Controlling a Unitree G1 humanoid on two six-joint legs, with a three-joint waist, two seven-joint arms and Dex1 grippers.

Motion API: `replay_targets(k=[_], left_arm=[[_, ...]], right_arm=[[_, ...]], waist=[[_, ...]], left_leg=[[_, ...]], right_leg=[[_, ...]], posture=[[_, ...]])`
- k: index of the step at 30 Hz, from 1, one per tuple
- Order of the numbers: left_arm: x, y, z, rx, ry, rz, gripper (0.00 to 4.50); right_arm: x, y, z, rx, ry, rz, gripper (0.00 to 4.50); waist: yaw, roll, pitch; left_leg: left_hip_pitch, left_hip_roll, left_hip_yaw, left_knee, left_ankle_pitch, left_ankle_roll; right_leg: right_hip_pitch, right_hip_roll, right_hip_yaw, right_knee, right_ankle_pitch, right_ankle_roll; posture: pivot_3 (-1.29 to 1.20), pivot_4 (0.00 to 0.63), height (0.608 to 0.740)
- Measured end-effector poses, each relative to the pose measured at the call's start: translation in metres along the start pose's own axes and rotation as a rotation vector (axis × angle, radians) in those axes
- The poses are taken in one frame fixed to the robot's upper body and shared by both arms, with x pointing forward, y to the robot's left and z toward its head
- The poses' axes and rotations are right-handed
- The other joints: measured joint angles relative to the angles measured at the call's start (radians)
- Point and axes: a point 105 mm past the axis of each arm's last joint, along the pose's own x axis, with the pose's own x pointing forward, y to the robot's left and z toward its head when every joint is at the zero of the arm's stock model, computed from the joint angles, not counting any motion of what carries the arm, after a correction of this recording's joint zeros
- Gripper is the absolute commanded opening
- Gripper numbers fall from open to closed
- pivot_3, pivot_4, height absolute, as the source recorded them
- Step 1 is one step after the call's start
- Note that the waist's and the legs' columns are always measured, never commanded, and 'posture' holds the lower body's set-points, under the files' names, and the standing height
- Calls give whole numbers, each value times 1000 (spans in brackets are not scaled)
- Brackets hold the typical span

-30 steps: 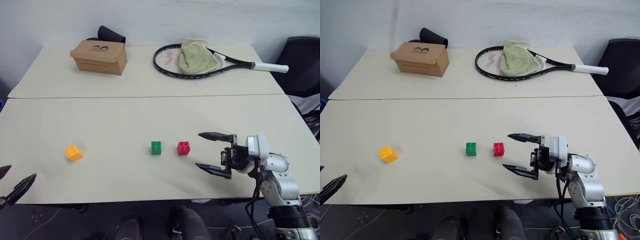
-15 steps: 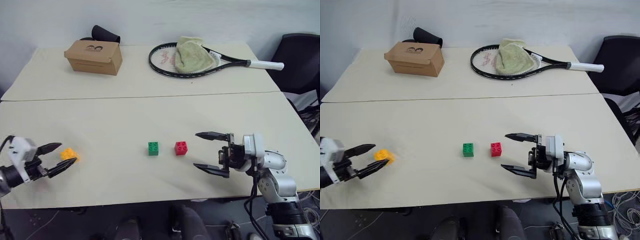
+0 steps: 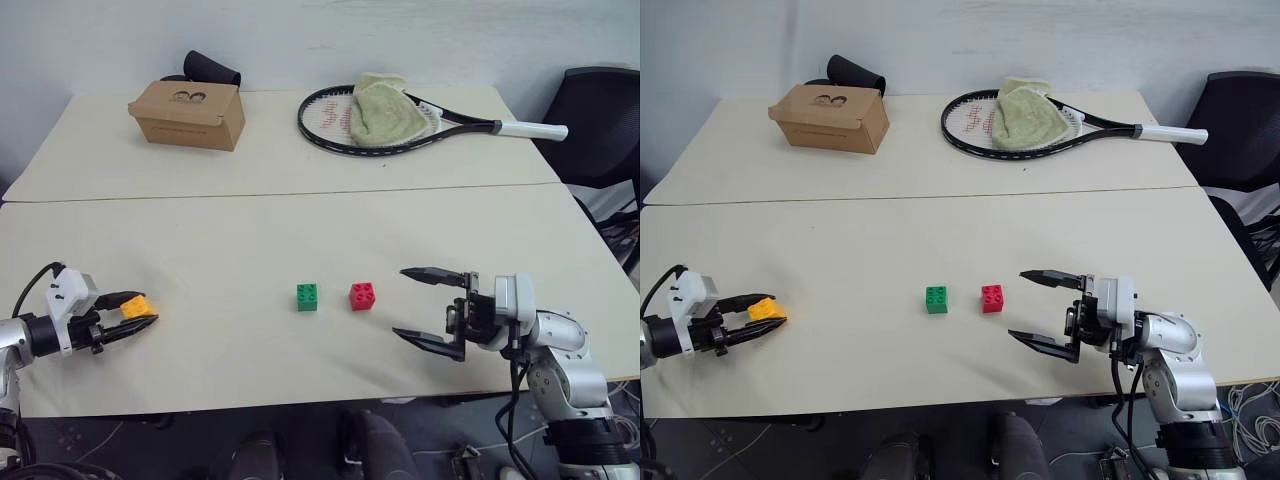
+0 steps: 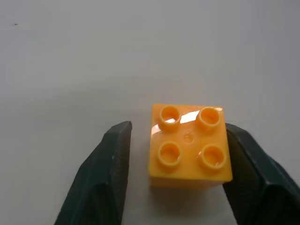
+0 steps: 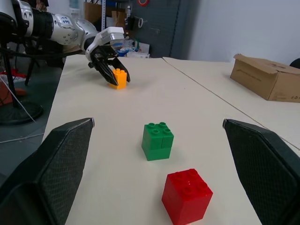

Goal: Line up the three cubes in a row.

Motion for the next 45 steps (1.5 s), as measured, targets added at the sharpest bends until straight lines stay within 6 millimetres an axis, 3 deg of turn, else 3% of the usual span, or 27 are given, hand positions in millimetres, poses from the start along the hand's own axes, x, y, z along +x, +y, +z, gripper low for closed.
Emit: replay_targets(k=[1, 9, 14, 18, 31, 32, 39, 42, 45], left_arm=[[4, -3, 4, 15, -2, -34, 1498], [65, -41, 75, 368, -45, -452, 1524], [114, -52, 94, 478, -52, -608, 1524], [134, -52, 87, 456, -27, -642, 1524], [132, -46, 78, 425, -17, -630, 1524], [131, -47, 77, 414, -12, -631, 2260], [121, -49, 72, 387, 9, -632, 4310], [107, -43, 72, 406, 10, -598, 4484], [77, -31, 67, 396, 24, -522, 4484]], right_arm=[[-1, 1, 0, 1, 6, -2, 4500], [-12, 3, 3, -17, 49, 4, 4500], [-14, 6, 3, -14, 54, 10, 4500], [-16, 8, 1, -6, 60, 2, 4500], [-27, 9, -3, -44, 69, -37, 4500], [-29, 9, -6, -40, 73, -41, 4500], [-35, 5, -15, -44, 79, -42, 4500], [-35, 0, -15, -52, 75, -32, 4500], [-36, -4, -10, -64, 92, -2, 4500]], waist=[[1, 0, 0], [26, 0, 0], [27, 0, 0], [15, 0, 0], [10, 0, 0], [9, 0, 0], [6, 0, 0], [0, 0, 0], [-6, 0, 1]], left_leg=[[0, 0, 0, 0, 0, 0], [0, -3, 2, 3, 0, 1], [-1, -7, 8, 5, 3, -4], [0, -5, 10, 4, 4, -5], [0, -6, 5, 5, 4, -4], [0, -6, 5, 5, 4, -4], [0, -5, 4, 5, 4, -4], [0, -5, 4, 5, 4, -5], [0, 0, 5, 4, 5, -5]], right_leg=[[0, 0, 0, 0, 0, 0], [0, 0, 1, 2, 1, 1], [0, 2, 1, 2, 1, 1], [-1, 3, 1, 2, 1, 2], [-1, 2, 4, 3, 1, 2], [-1, 2, 4, 3, 1, 2], [-1, 2, 4, 3, 1, 2], [-1, 2, 4, 3, 0, 2], [-3, 2, 5, 4, 0, 1]], posture=[[0, 150, 740], [0, 150, 740], [0, 150, 740], [0, 150, 740], [0, 150, 740], [0, 150, 740], [0, 150, 740], [0, 150, 740], [0, 150, 740]])
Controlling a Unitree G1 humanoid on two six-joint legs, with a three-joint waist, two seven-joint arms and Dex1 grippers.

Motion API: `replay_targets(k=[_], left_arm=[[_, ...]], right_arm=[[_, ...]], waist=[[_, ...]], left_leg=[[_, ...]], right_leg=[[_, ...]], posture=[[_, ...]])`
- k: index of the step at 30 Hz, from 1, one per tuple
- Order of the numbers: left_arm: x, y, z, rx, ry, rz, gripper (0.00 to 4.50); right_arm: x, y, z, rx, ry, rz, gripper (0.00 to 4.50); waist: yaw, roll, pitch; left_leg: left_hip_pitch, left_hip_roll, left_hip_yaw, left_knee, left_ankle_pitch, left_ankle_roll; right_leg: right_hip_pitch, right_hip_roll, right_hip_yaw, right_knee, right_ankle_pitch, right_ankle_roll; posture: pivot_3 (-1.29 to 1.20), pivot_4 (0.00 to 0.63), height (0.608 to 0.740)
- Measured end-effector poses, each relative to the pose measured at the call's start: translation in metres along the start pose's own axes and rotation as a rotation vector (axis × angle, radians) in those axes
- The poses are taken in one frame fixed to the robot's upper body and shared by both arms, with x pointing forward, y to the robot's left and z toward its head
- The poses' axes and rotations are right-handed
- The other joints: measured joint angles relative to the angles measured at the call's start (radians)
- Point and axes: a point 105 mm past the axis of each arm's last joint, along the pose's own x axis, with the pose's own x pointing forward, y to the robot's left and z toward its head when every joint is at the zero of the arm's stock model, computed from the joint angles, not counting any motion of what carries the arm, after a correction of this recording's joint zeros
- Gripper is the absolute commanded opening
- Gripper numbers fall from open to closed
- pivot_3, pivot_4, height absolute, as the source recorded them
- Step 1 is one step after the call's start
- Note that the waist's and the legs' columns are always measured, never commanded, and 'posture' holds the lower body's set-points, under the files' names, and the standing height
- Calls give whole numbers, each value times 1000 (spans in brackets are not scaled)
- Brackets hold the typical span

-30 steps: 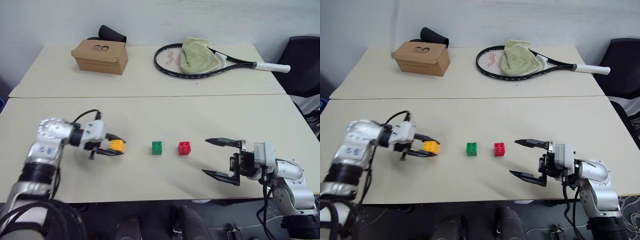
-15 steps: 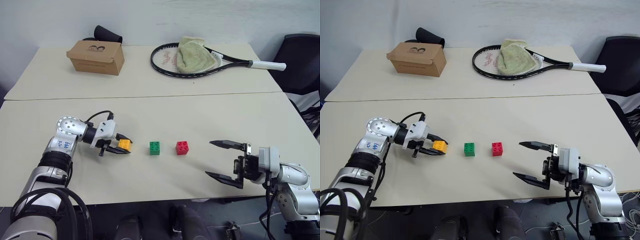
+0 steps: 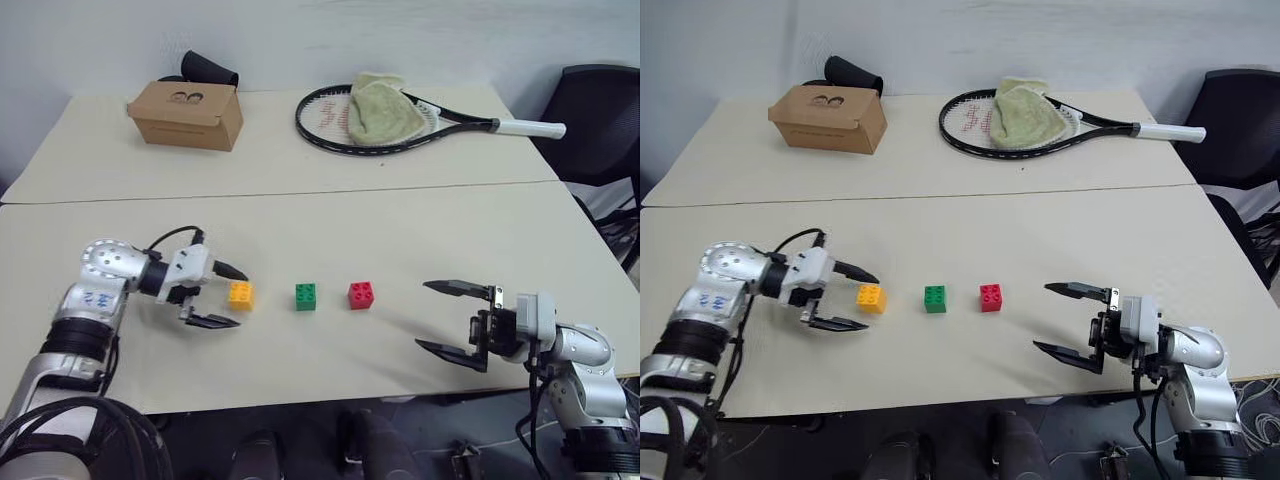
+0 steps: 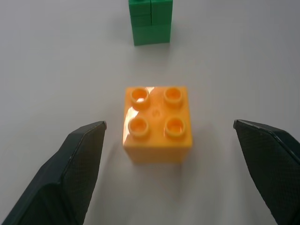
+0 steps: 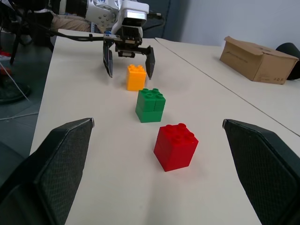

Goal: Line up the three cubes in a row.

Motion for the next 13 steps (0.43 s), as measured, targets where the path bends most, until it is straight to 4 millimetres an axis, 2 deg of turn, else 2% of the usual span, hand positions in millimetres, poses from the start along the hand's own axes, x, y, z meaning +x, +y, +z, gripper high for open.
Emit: replay_targets(k=[4, 8, 13], left_arm=[[-45, -20, -10, -58, 23, 124, 4484], [-73, -42, -12, -98, 57, 210, 4484], [-85, -53, -4, -112, 67, 279, 4484]], right_arm=[[-17, -13, 12, -21, 101, 64, 4500], [-28, -27, 20, -57, 193, 112, 4500], [-36, -48, 32, -77, 269, 101, 4500]], waist=[[5, 1, 0], [7, 1, 1], [11, 2, 1]], left_leg=[[0, 0, 0, 0, -1, 2], [0, 0, 0, 0, -4, 8], [0, -1, -1, -1, -5, 8]], right_leg=[[0, -1, 0, -1, 0, 0], [0, -3, 0, -1, 0, 0], [0, -3, -1, -1, 0, 0]], posture=[[0, 150, 740], [0, 150, 740], [0, 150, 740]])
